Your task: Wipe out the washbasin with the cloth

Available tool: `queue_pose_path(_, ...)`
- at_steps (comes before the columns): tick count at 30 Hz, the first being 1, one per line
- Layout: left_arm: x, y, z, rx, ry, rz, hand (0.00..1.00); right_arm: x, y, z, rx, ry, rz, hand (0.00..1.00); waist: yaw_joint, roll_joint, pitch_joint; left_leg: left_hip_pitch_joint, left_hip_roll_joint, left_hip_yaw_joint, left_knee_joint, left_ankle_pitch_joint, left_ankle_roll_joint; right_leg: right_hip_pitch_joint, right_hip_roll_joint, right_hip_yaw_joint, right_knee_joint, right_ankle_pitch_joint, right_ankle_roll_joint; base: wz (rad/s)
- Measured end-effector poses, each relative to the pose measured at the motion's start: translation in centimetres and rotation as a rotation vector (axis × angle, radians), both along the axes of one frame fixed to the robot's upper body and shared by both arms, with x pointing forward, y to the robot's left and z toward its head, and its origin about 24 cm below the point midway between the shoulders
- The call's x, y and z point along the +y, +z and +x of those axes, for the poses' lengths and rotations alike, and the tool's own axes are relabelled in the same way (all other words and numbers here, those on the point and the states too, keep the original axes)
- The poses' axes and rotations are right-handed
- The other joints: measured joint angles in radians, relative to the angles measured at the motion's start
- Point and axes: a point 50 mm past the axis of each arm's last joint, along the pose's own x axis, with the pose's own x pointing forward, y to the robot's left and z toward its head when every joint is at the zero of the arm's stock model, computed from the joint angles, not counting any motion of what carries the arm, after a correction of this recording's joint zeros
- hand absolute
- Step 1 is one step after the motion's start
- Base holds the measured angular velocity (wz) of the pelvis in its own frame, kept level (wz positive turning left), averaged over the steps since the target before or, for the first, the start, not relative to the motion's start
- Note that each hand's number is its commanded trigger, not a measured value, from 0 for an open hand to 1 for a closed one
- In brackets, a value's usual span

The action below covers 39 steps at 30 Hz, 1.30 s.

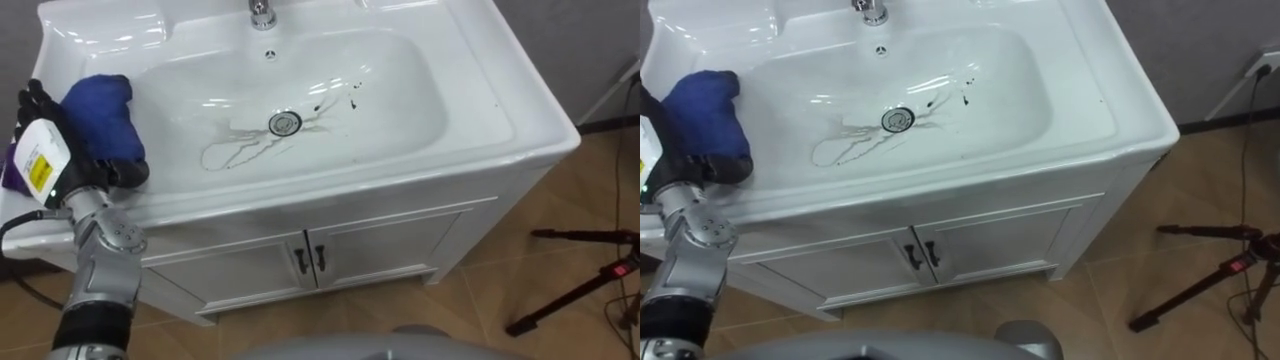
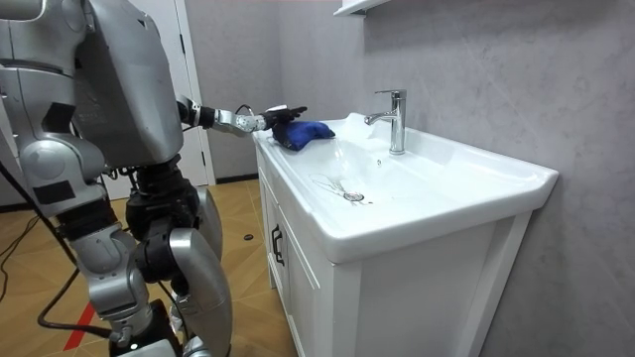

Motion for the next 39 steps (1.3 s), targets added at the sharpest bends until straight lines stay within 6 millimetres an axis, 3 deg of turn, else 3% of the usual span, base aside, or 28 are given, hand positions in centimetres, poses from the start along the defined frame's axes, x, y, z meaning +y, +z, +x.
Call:
queue_pose_path(13, -0.2, -0.4, 0.2, 0.062, -0.026, -0.005, 0.00, -0.2, 0.0, 0.3, -0.009, -0.003, -0.039, 0.00, -0.009, -0.001, -0.0002, -0.025, -0.002, 0.001, 0.007, 0.000, 0.000, -0.029, 0.000, 0.011, 0.015, 0.001, -0.001, -0.01)
queue_pose_path(19, 0.0, -0.9, 0.8, 0.133, -0.041, -0.012, 0.00, -0.4, 0.1, 0.4, -0.014, -0.012, -0.042, 0.00, -0.007, 0.008, 0.0020, -0.017, -0.002, 0.006, 0.000, 0.000, 0.000, -0.023, 0.002, 0.015, 0.017, -0.001, 0.000, 0.00)
queue_pose_path(22, 0.3, -1.0, 0.9, 0.168, -0.038, -0.020, 0.02, -0.4, 0.1, 0.3, -0.005, -0.021, -0.045, 0.00, -0.007, 0.013, -0.0010, -0.017, -0.002, 0.004, -0.005, 0.000, -0.001, -0.023, 0.003, 0.014, 0.017, -0.001, 0.000, 0.00)
queue_pose_path(23, 0.3, -1.1, 0.9, 0.187, -0.041, -0.023, 0.09, -0.5, 0.1, 0.2, 0.002, -0.033, -0.048, 0.00, -0.007, 0.014, -0.0017, -0.017, -0.002, 0.004, -0.005, 0.000, 0.000, -0.022, 0.003, 0.014, 0.017, 0.000, 0.000, 0.00)
queue_pose_path(24, 0.3, -1.1, 1.0, 0.202, -0.046, -0.029, 0.31, -0.6, 0.1, 0.1, 0.004, -0.046, -0.050, 0.00, -0.007, 0.017, -0.0036, -0.017, -0.002, 0.004, -0.005, 0.000, 0.000, -0.021, 0.003, 0.014, 0.016, 0.000, 0.000, 0.00)
queue_pose_path(25, 0.4, -1.2, 1.0, 0.221, -0.048, -0.031, 0.59, -0.6, 0.2, 0.1, 0.005, -0.047, -0.051, 0.00, -0.006, 0.020, -0.0056, -0.016, -0.002, 0.004, -0.004, 0.000, 0.000, -0.021, 0.003, 0.014, 0.015, 0.000, 0.000, 0.00)
queue_pose_path(26, 0.4, -1.2, 1.0, 0.231, -0.051, -0.035, 0.66, -0.6, 0.2, 0.0, 0.010, -0.050, -0.053, 0.00, -0.006, 0.022, -0.0069, -0.015, -0.002, 0.004, -0.004, 0.000, 0.000, -0.020, 0.003, 0.014, 0.014, 0.000, 0.000, 0.00)
queue_pose_path(28, 0.5, -1.3, 1.0, 0.260, -0.053, -0.047, 1.00, -0.7, 0.2, 0.0, 0.019, -0.053, -0.056, 0.00, -0.006, 0.025, -0.0093, -0.011, -0.002, 0.005, -0.004, 0.000, 0.000, -0.017, 0.003, 0.014, 0.013, -0.001, 0.000, 0.00)
queue_pose_path(39, 2.4, 0.5, 2.1, 0.318, -0.026, 0.051, 1.00, -1.1, 0.4, -0.9, 0.067, -0.102, -0.076, 0.00, -0.005, 0.027, -0.0113, 0.022, -0.001, 0.024, -0.024, 0.000, -0.002, -0.010, 0.006, 0.016, 0.016, 0.000, -0.003, -0.04)
